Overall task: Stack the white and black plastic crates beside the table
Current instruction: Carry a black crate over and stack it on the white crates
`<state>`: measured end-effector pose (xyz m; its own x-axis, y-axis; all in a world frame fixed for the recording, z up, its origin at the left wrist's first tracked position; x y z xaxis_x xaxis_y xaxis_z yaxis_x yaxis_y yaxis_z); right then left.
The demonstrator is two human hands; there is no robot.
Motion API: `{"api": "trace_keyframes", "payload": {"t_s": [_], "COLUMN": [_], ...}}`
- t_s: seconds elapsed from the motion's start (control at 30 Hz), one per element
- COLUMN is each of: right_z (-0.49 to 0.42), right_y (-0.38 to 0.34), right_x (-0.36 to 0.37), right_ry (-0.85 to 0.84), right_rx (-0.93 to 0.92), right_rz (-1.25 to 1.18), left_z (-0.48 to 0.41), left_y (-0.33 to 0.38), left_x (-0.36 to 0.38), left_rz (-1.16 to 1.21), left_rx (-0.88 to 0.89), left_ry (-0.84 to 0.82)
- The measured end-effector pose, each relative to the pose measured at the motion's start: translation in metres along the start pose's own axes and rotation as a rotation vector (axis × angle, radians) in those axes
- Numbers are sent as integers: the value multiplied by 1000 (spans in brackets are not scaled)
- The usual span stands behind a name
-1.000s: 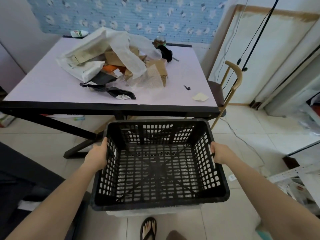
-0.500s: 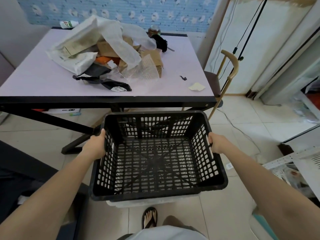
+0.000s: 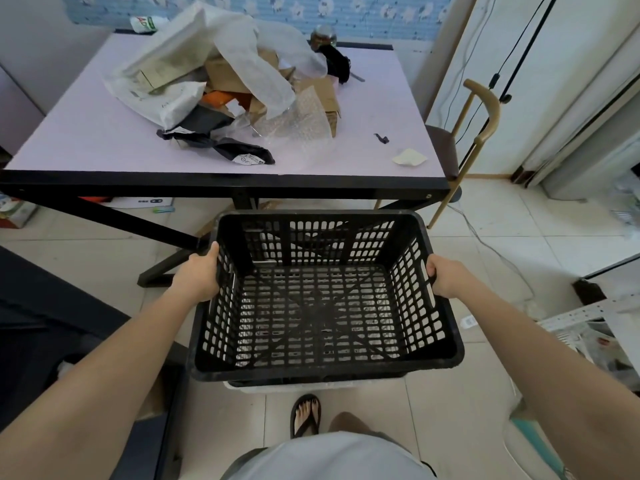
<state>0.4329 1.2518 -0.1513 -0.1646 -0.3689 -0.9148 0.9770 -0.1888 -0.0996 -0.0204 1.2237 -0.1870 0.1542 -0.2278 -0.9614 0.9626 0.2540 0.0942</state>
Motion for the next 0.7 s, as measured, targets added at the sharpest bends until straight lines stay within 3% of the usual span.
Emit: {"api": "trace_keyframes", "payload": {"t_s": [0.7], "right_z": [-2], "right_y": [3], "right_x": [-4], "right_ry": [22], "right_rx": [10], "right_rz": [-5], "left_z": [7], "left_y": [17], "left_x": [-8], "left_rz": [-82], "left_rx": [-68], "left_ry": [-6]}}
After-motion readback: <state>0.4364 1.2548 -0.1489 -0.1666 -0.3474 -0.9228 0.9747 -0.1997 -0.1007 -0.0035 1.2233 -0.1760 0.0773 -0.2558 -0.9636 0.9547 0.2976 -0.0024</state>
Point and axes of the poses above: each hand's wrist, its own z-axis away from the middle knuckle, its own x-axis out of the palm, y = z × x, the point moved 3 cm from there along -z, towards the middle knuckle, and after that the axes turned 6 degrees about y, right-handed, at the moved point
